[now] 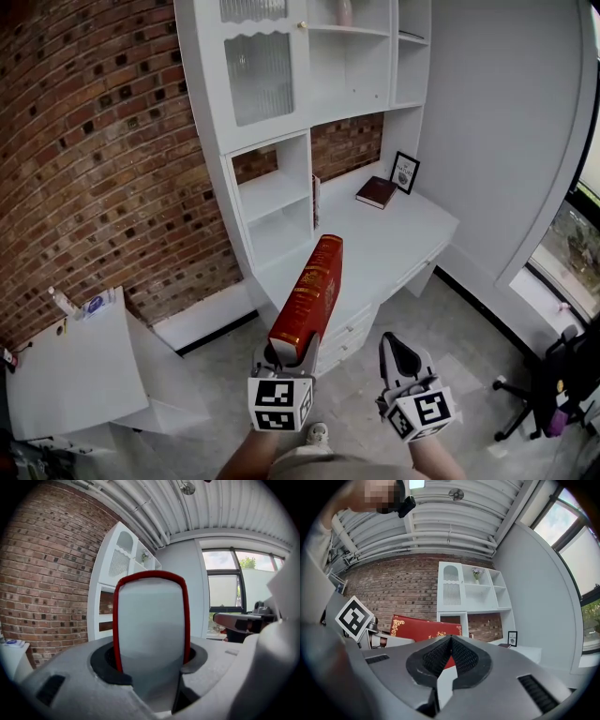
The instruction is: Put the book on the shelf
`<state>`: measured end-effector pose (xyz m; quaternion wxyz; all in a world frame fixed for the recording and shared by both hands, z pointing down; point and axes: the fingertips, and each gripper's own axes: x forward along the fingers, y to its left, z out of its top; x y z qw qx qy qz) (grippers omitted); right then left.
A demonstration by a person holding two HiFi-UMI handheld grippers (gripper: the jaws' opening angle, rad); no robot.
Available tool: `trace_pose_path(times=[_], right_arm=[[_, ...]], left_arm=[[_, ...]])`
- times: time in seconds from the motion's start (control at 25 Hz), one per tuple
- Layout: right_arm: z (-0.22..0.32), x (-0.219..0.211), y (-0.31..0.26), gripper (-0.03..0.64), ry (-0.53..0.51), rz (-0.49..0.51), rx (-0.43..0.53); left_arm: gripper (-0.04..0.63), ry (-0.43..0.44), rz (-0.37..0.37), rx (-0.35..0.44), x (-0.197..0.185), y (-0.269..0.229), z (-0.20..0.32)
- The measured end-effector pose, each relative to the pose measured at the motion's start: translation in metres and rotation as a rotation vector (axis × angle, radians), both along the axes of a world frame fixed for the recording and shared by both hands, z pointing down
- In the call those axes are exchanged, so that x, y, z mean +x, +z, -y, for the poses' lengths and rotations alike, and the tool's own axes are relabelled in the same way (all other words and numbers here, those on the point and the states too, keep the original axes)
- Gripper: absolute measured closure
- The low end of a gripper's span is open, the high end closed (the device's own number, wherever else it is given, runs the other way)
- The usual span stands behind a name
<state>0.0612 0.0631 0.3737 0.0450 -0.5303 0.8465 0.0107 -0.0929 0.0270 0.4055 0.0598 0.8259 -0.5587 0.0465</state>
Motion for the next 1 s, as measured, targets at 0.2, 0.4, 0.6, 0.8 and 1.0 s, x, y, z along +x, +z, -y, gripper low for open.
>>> trace_pose_path(times=[0.2, 0.4, 0.6, 0.8, 1.0], right_arm=[[0.026, -0.008, 0.002, 0.611, 0.008, 0.001, -0.011], [0.048, -0.015, 0.004, 0.611, 0.01, 0.003, -0.012], [0.068, -0.023, 0.004, 0.611, -0.002, 0.002, -0.007], [0.085, -0.03, 0.006, 0.611, -0.012, -0.011, -0.002], [0.096, -0.035, 0.006, 0.611, -0.028, 0.003, 0.007]], left_arm=[[0.36, 0.004, -0.001, -0.003, -0.006, -0.001, 0.026], [0.36, 0.003, -0.001, -0.003, -0.014, -0.001, 0.047], [0.36, 0.0, 0.001, -0.005, -0.019, 0.002, 0.065], [0.36, -0.005, -0.002, 0.001, -0.024, 0.003, 0.078], [0.36, -0.01, -0.001, 0.006, -0.026, 0.005, 0.089]])
